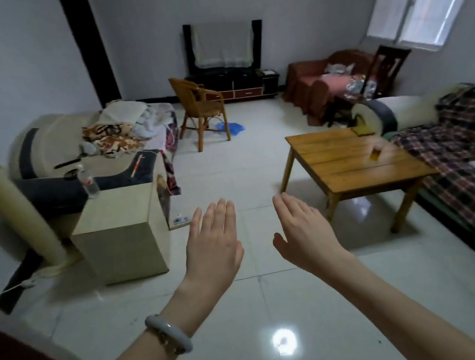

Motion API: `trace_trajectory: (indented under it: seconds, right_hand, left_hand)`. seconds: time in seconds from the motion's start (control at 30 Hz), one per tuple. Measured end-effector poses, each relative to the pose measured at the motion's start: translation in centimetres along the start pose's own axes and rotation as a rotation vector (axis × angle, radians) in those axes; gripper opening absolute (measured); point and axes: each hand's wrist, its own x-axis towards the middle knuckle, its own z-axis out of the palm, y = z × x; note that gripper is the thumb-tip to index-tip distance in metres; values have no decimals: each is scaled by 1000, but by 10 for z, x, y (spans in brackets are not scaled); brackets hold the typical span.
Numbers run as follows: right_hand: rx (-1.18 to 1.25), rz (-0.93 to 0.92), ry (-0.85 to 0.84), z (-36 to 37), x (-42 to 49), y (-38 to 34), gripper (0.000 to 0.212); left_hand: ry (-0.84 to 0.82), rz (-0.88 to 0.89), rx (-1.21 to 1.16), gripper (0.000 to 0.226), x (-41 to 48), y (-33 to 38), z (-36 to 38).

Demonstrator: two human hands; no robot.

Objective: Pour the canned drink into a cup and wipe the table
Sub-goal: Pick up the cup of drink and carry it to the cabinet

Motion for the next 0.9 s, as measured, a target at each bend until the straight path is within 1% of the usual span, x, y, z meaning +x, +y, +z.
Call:
trace_trajectory:
  seconds: [0.13, 0.23, 0.53, 0.67, 0.9]
  right_hand:
    - [1, 129, 1, -1, -14, 66, 69]
    - [11, 227, 45, 2, -25, 108, 69]
    - [-38, 409, 54, 7, -26, 227, 68]
    - [-66, 470, 31, 14, -5, 288, 67]
    - [-71, 516, -6, 36, 52, 404, 65]
  left_hand:
    - [5, 105, -52, 77, 37, 60, 14]
    - [12, 194, -90, 75, 62, 100, 22]
    - [51, 431, -228, 76, 154, 209, 67]
    - [53, 482, -265, 76, 207, 253, 98]
    - [-12, 470, -294, 78, 324, 318, 164]
